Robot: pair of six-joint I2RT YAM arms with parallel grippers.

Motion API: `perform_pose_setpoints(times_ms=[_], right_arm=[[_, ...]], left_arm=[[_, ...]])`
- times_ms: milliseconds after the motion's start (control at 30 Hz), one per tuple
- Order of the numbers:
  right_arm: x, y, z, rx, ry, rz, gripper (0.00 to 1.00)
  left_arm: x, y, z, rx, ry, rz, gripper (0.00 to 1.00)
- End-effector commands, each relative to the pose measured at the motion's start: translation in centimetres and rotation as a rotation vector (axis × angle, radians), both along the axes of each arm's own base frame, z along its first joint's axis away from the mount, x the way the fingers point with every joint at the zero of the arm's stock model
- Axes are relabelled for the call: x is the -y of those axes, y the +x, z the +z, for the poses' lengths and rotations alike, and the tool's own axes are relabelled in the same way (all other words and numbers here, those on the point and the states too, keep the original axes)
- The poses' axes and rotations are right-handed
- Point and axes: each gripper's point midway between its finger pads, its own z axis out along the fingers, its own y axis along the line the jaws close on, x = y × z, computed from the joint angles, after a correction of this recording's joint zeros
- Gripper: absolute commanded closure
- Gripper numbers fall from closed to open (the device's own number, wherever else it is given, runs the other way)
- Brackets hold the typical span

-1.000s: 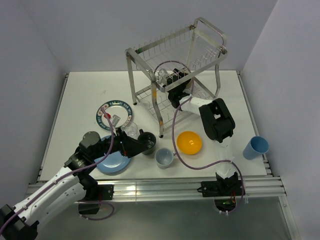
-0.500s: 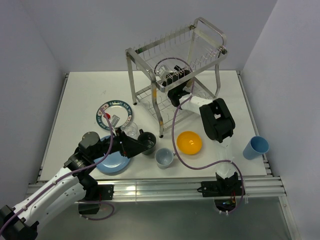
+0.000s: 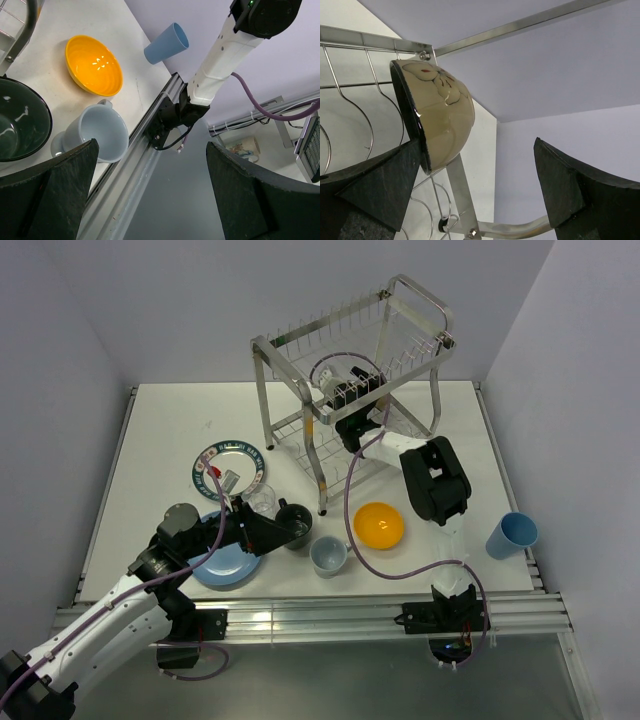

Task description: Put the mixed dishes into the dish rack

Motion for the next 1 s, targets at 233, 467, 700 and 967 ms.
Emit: perform_pose_setpoints(times_ms=[233,467,700,967], right_arm=[[3.2,0.4,8.8,0.185,0.109,-0.064,0.00],[3.0,-0.1,8.6,0.168,0.108,-0.041,0.00],[1.5,-2.2,7.6,0.155,0.090,-0.012,0.00],[-1.3,-6.5,5.4,0.093,0.142,0.047,0.00]], left_arm=[[0.4,-0.3,1.0,0.036,-0.032,-0.033,0.05],[0.6,-0.3,1.2,0.029,-0.044,-0.043,0.05],[0.1,-0.1,0.8,0.014,-0.030,-0.002,0.05],[-0.6,0.3,-0.1,-0.031,-0.004,0.056,0.06]])
